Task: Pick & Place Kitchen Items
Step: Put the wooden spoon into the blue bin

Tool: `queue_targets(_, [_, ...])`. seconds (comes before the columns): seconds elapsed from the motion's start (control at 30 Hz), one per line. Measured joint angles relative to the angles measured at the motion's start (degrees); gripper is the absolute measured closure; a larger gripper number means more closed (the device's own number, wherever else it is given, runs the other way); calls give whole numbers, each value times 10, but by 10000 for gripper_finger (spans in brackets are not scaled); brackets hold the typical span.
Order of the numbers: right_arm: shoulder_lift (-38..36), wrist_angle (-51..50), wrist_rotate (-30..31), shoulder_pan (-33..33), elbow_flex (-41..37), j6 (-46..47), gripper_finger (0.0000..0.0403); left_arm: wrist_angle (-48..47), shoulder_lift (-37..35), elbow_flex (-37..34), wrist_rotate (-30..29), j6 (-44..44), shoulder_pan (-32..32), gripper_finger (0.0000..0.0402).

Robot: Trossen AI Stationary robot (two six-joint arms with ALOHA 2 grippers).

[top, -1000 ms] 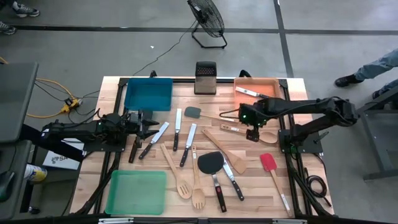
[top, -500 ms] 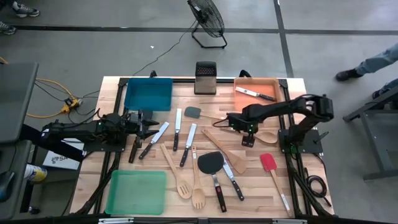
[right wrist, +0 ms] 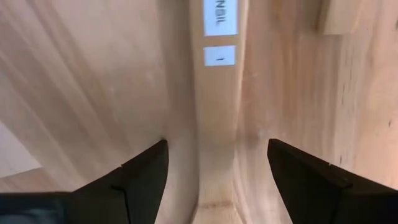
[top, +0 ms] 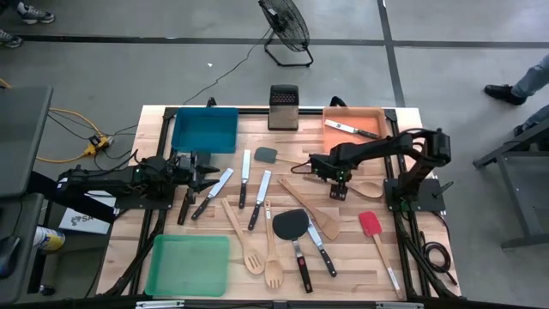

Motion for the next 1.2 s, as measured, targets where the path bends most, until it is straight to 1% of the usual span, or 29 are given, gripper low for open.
queue_targets(0.1, [0, 17, -16, -13, -7, -19, 146, 0, 0, 0, 0, 0, 0, 216])
queue_targets(0.23, [-3, 53, -36, -22, -35, -26, 154, 0, 0, 0, 0, 0, 0, 216])
queue_targets(0.37, [-7, 68, -29, -14, -55, -31, 164, 0, 0, 0, 0, 0, 0, 216])
queue_targets(0.57, [-8, 76, -22, -5, -57, -33, 187, 0, 0, 0, 0, 0, 0, 216])
queue_targets(0.73, [-8, 78, -15, -5, -57, -35, 224, 0, 0, 0, 0, 0, 0, 216])
queue_targets(1.07, [-8, 77, -6, -5, -58, -32, 327, 0, 0, 0, 0, 0, 0, 216])
queue_targets(1.1, [-8, 77, -6, -5, -58, -32, 333, 0, 0, 0, 0, 0, 0, 216])
queue_targets(1.2, [-11, 77, -9, -5, -58, -25, 335, 0, 0, 0, 0, 0, 0, 216])
